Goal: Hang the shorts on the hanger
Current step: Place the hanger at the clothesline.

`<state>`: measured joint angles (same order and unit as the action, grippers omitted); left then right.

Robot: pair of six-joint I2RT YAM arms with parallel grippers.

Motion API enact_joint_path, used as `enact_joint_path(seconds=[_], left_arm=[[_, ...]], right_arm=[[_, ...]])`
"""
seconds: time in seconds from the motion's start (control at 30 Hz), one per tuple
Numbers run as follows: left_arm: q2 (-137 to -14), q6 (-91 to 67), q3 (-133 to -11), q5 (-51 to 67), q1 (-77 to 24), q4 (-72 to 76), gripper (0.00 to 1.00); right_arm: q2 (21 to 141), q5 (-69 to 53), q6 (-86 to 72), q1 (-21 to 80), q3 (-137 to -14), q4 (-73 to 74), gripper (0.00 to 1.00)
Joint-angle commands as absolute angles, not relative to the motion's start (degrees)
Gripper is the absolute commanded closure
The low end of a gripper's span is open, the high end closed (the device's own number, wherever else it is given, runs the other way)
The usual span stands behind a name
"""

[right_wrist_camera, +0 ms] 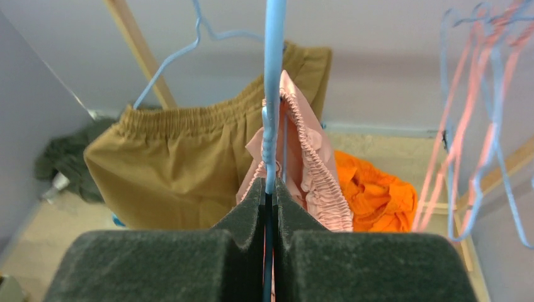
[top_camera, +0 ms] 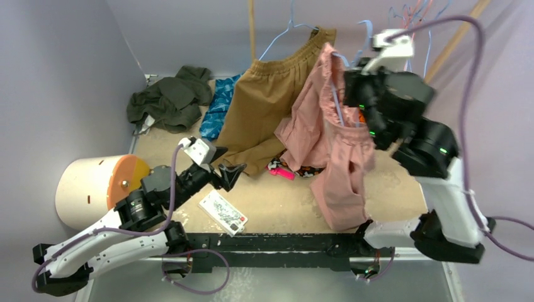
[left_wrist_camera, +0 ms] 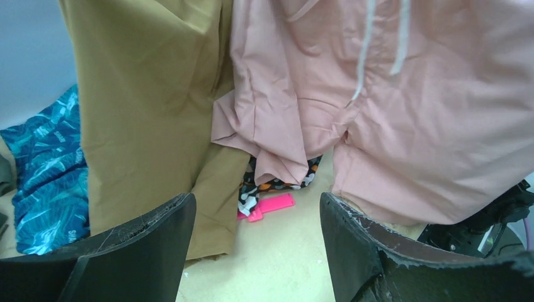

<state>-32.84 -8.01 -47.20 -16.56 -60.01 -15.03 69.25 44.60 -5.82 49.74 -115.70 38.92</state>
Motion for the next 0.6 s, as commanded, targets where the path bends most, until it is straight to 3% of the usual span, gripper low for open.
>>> enact_joint_path(seconds=[0.0,0.17,0.33,0.57], left_arm=[[-34.2,-9.9,-45.3,-14.5,-59.9,-11.3,0.29],[-34.5,-10.5,-44.6,-13.6,-59.9,-10.4,0.29],[-38.4,-9.6,-47.8,-13.4,-59.9,-8.5,0.29],[-53.7,-11.9,-54.6,-14.2,-59.9,2.2,0.34]], right_arm=[[73.2,44.0,-8.2,48.3,-115.2,40.2,1.0],[70.7,44.4,-8.6,46.7,-110.4,40.7,1.0],[63.6,36.2,-6.0,46.6,-106.4,38.4,1.0],[61.5,37.3,-5.9,46.7,-115.9,42.5,1.0]])
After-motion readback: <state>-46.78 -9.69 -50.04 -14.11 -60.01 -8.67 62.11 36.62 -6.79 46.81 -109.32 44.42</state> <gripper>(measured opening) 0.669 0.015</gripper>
